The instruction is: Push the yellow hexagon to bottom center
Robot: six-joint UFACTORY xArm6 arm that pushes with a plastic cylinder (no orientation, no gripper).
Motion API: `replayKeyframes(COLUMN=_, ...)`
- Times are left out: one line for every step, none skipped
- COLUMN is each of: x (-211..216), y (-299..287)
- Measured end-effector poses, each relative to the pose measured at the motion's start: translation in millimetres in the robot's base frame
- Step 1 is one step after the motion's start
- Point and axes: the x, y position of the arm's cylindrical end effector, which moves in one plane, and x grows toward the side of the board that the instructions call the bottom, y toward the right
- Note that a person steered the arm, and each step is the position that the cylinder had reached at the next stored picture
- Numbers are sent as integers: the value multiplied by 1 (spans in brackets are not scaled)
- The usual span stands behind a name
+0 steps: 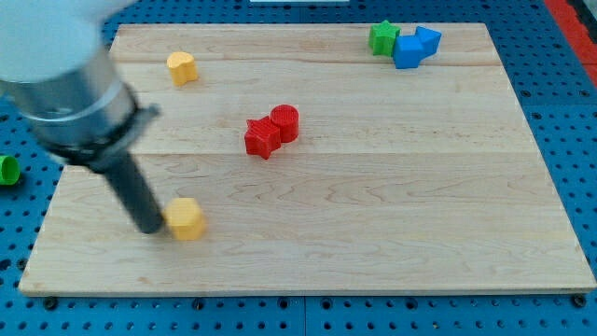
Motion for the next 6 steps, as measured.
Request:
replayKeyframes(x=-33, y=10)
replayKeyframes(x=-35, y=51)
replayKeyframes(x=-1, y=73)
replayKeyframes(x=-30, y=51)
replayKeyframes(x=-97, y=-61)
replayKeyframes(x=-186, y=-107)
